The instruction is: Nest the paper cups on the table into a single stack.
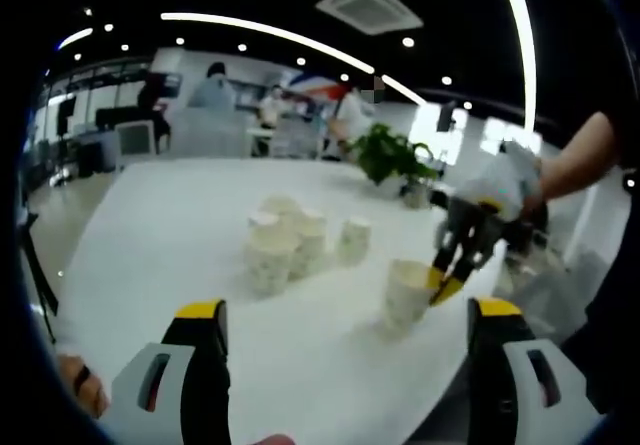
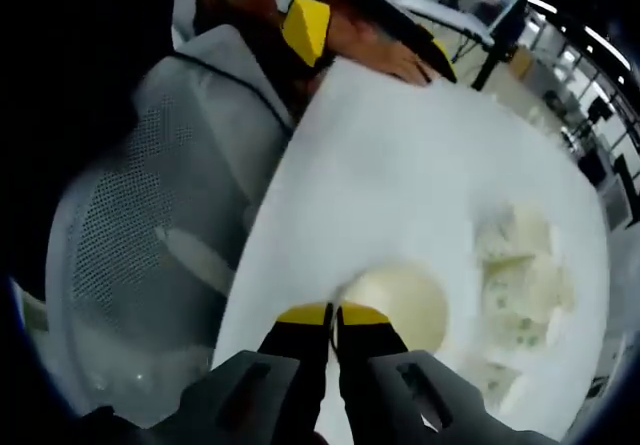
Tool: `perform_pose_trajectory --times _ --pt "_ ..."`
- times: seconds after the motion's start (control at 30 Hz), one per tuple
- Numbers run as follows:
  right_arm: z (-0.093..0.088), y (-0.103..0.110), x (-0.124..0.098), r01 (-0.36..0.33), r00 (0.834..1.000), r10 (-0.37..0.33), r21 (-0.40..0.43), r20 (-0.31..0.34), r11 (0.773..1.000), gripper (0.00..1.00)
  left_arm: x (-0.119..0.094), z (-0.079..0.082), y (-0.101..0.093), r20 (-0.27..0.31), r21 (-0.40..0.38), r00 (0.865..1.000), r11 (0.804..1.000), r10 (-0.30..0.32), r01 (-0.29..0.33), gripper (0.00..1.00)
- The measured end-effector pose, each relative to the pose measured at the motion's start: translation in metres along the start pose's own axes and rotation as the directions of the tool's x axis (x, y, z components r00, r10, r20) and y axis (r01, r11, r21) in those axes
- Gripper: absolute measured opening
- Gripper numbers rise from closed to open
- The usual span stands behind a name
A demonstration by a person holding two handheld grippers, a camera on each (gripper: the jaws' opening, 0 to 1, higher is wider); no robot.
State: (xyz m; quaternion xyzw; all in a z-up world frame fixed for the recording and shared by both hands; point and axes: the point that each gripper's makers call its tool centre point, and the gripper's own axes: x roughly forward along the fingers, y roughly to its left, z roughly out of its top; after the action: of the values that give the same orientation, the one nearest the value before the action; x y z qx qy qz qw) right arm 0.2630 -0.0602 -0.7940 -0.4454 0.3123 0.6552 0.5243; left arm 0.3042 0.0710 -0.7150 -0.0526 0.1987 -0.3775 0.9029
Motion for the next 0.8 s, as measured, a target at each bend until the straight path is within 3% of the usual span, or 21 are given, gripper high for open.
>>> perform_pose_trajectory --times 0.8 --pt "0.007 0.015 0.02 0.015 1.0 -0.015 -0.015 0.001 1.0 0.0 -0.005 -0.003 -0.001 0.01 -0.025 1.0 1.0 0.005 -0.004 0.98"
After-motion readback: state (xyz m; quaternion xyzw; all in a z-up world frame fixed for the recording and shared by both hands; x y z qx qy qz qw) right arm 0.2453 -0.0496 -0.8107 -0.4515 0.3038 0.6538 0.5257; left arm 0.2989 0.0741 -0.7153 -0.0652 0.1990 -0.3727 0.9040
